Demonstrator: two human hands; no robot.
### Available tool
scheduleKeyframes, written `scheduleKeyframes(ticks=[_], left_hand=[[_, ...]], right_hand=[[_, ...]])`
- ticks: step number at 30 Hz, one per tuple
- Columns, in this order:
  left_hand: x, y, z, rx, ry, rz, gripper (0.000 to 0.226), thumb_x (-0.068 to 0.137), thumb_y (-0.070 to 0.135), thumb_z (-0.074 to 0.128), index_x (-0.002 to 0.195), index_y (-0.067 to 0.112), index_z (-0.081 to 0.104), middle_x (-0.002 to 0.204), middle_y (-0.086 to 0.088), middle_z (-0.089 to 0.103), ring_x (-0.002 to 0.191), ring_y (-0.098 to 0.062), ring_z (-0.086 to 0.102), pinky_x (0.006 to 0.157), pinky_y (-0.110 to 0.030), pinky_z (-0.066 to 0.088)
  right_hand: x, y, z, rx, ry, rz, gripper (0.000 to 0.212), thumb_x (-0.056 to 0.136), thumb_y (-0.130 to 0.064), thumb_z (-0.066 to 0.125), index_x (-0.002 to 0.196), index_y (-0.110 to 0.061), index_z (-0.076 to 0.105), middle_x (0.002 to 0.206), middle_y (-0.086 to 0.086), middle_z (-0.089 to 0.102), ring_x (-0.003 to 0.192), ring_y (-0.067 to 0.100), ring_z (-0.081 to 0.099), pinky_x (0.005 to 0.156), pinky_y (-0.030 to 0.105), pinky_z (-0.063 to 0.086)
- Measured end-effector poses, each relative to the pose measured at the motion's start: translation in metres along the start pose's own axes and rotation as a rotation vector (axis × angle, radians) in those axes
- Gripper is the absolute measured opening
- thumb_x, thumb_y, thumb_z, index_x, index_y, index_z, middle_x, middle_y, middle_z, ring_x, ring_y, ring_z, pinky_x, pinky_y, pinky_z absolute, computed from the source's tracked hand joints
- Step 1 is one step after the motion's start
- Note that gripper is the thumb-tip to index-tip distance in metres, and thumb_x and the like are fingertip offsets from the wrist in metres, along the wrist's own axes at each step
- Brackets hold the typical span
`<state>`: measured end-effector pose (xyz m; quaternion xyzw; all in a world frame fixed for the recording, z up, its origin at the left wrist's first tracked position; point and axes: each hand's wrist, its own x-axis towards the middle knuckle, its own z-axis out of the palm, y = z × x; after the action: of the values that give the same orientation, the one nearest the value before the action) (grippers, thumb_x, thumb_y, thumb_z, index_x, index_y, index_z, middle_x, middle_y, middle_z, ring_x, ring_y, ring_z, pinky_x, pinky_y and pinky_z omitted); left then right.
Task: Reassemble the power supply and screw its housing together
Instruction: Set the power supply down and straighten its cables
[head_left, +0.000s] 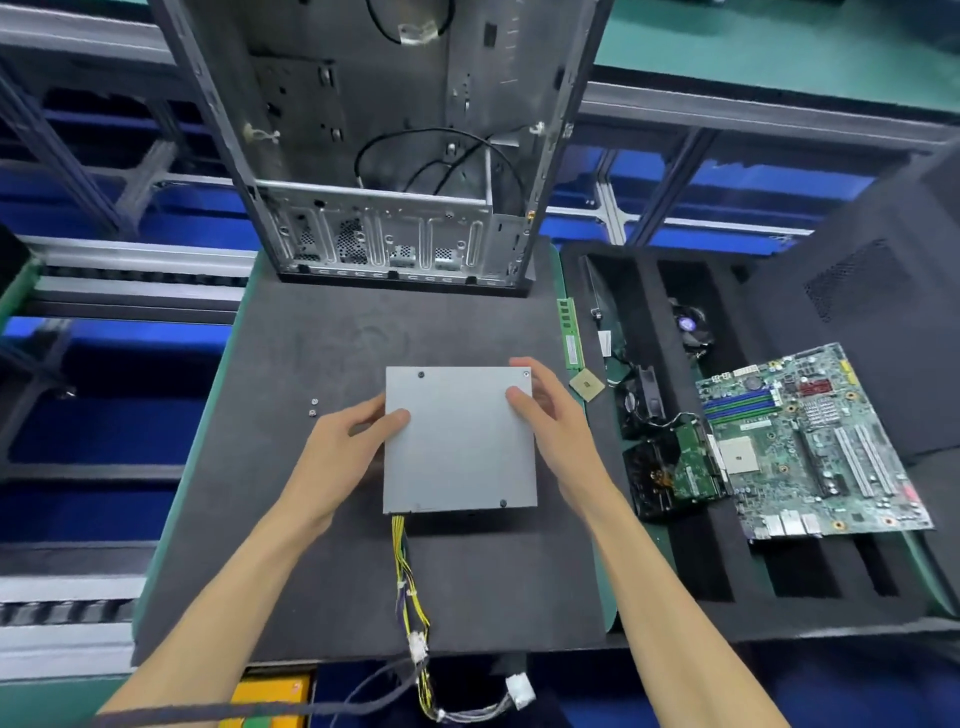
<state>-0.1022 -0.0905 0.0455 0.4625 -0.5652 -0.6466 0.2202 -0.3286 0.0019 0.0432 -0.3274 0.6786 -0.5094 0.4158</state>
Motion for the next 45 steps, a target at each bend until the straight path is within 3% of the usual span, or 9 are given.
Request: scheduleKeyframes(ticks=[7,15,20,24,27,30,35,40,45], left_hand=[[0.008,0.006,0.004,-0.01,0.018,-0.055,0.019,0.098,0.037,0.061,0.107,0.045,0.076,0.108,0.017,0.076,0.098,-0.004,0.073,0.078,-0.029,0.055],[0.016,0.004,0.008,0.042,0.061,-0.123,0.021,0.099,0.044,0.056,0.108,0.045,0.075,0.109,0.022,0.075,0.1,0.005,0.069,0.089,-0.031,0.05],[0.013,0.012,0.002,0.204,0.112,-0.26,0.03,0.096,0.054,0.058,0.103,0.027,0.071,0.097,0.01,0.078,0.077,-0.003,0.072,0.06,-0.025,0.056],[-0.011,0.008,-0.016,0.429,-0.141,-0.499,0.066,0.07,0.072,0.069,0.096,0.012,0.072,0.089,-0.005,0.077,0.082,-0.015,0.075,0.061,-0.036,0.063],[-0.03,-0.004,-0.014,0.504,-0.361,-0.588,0.054,0.073,0.063,0.075,0.094,0.014,0.076,0.097,-0.005,0.077,0.091,-0.016,0.075,0.07,-0.036,0.063],[-0.038,-0.007,-0.008,0.391,-0.4,-0.53,0.03,0.093,0.039,0.069,0.095,0.01,0.078,0.101,-0.005,0.078,0.096,-0.013,0.073,0.086,-0.04,0.062],[-0.045,0.0,0.003,0.397,-0.394,-0.454,0.027,0.106,0.026,0.048,0.095,0.012,0.069,0.099,-0.001,0.079,0.101,-0.013,0.072,0.097,-0.042,0.056],[-0.05,0.001,0.006,0.048,-0.253,-0.464,0.03,0.108,0.026,0.044,0.098,0.001,0.059,0.098,-0.027,0.073,0.095,-0.042,0.073,0.086,-0.052,0.06],[-0.034,-0.002,0.011,-0.362,-0.047,-0.434,0.031,0.108,0.023,0.044,0.094,0.0,0.059,0.091,-0.027,0.072,0.089,-0.04,0.074,0.072,-0.047,0.062]], right_hand=[[0.016,-0.008,0.007,0.032,0.111,0.05,0.02,0.102,-0.032,0.05,0.102,-0.035,0.07,0.1,-0.019,0.072,0.087,-0.004,0.064,0.068,0.011,0.047],[0.035,-0.001,0.003,0.037,0.069,0.093,0.026,0.098,-0.023,0.047,0.102,-0.032,0.071,0.102,-0.018,0.072,0.09,-0.003,0.064,0.079,0.025,0.047],[0.039,0.006,0.004,0.031,0.061,0.129,0.024,0.104,-0.027,0.047,0.116,-0.031,0.067,0.124,-0.001,0.065,0.112,0.014,0.062,0.091,0.031,0.05],[0.039,0.014,0.006,0.028,0.049,0.157,0.028,0.102,-0.041,0.056,0.127,-0.027,0.06,0.126,0.002,0.062,0.114,0.017,0.063,0.094,0.033,0.053],[0.039,0.016,0.01,0.061,0.051,0.218,0.034,0.101,-0.047,0.055,0.128,-0.026,0.056,0.129,0.002,0.058,0.111,0.014,0.063,0.083,0.028,0.053],[0.04,0.018,0.012,0.062,0.057,0.216,0.032,0.099,-0.05,0.055,0.123,-0.029,0.057,0.127,0.001,0.058,0.109,0.014,0.063,0.082,0.029,0.053],[0.043,0.016,0.012,0.072,0.038,0.212,0.022,0.097,-0.05,0.06,0.111,-0.033,0.057,0.122,-0.001,0.062,0.108,0.016,0.066,0.08,0.028,0.055],[0.044,0.021,0.018,0.118,0.094,0.215,0.024,0.093,-0.051,0.061,0.104,-0.03,0.055,0.111,-0.006,0.065,0.106,0.014,0.065,0.087,0.033,0.053],[0.043,0.022,0.021,0.118,0.186,0.197,0.042,0.077,-0.062,0.066,0.095,-0.025,0.055,0.103,-0.004,0.062,0.102,0.017,0.058,0.083,0.032,0.047]])
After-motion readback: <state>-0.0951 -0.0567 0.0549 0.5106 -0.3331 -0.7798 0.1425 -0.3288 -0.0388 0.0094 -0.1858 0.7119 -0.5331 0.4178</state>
